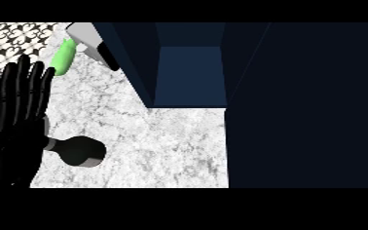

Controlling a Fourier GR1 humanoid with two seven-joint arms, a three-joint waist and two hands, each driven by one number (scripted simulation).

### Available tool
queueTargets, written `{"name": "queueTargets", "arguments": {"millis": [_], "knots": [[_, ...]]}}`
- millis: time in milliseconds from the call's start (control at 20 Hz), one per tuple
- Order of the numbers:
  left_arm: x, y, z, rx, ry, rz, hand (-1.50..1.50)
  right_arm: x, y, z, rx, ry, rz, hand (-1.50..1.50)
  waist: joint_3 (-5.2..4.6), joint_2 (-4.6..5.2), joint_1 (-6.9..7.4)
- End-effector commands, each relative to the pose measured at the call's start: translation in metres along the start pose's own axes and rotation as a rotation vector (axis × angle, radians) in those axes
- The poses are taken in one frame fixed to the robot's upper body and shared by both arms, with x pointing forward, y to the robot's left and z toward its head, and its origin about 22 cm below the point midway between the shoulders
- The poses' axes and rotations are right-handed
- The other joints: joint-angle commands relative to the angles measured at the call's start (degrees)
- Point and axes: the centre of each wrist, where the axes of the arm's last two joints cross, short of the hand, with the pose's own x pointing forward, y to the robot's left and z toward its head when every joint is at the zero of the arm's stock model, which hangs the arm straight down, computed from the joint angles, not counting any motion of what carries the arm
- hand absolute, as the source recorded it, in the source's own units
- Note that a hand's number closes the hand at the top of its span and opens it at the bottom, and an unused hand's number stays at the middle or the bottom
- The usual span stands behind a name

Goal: Pick up the wine, place it into the cabinet and close the cabinet

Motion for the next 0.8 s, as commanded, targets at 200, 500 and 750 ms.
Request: {"name": "queueTargets", "arguments": {"millis": [200,500,750], "knots": [[0.015,0.000,0.052,-0.115,0.007,0.039,-1.50,0.017,0.020,0.039,0.017,0.019,-0.037,-1.50,0.18,-0.19,0.44],[0.012,-0.021,0.079,-0.110,0.186,0.363,-1.50,0.022,0.011,0.035,0.207,0.148,-0.142,-1.50,0.18,-0.09,0.82],[0.052,-0.029,0.075,-0.111,0.198,0.374,-1.50,0.063,0.017,0.036,0.235,0.144,-0.150,-1.50,0.19,-0.05,0.41]]}}
